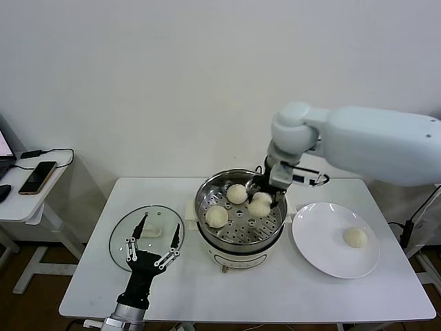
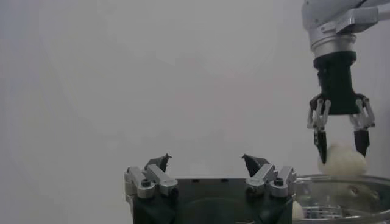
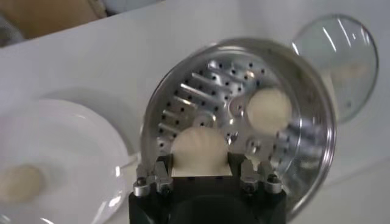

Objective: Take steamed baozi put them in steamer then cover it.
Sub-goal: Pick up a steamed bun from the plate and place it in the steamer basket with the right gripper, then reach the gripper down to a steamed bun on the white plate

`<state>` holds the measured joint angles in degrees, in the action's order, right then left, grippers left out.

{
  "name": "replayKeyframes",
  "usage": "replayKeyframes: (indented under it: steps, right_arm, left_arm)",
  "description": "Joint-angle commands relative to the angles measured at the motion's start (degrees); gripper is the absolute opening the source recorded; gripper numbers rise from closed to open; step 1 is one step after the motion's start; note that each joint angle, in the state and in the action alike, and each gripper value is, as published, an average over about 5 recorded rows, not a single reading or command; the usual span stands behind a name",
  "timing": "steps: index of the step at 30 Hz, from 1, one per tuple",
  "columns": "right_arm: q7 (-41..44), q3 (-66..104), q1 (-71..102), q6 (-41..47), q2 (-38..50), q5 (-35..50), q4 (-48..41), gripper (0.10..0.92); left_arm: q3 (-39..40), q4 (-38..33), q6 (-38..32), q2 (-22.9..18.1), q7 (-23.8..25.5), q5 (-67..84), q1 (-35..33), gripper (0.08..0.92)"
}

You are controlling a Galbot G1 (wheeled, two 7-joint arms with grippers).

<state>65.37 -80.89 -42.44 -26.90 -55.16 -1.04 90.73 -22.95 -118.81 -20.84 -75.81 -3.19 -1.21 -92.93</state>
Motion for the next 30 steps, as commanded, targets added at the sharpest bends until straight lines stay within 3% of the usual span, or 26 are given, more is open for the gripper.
replayKeyframes:
  steps: [1,17,25,30]
  right_arm:
    - [-2.3,0.4,5.8,-6.7,-3.4,-7.2,2.4,0.639]
    - [-2.5,2.3,9.9,-10.8,-4.1,-11.3,1.2,0.676]
    - [-2.4,3.6,10.1,-10.1,-3.7,-11.7,0.1,0.795]
    - [0.6,7.9,8.4,-8.3,-1.5,-10.2,-0.1,0.822]
  left_arm:
    - [-0.2,0.1,-0.1,0.0,0.1,0.2,0.0,0.823]
    - [-0.5,0.5,-0.3,0.0,0.0,0.5,0.0,0.823]
    - [-0.4,0.5,-0.3,0.1,0.0,0.5,0.2,0.823]
    - [-0.2,0.9,-0.2,0.1,0.0,0.5,0.3,0.823]
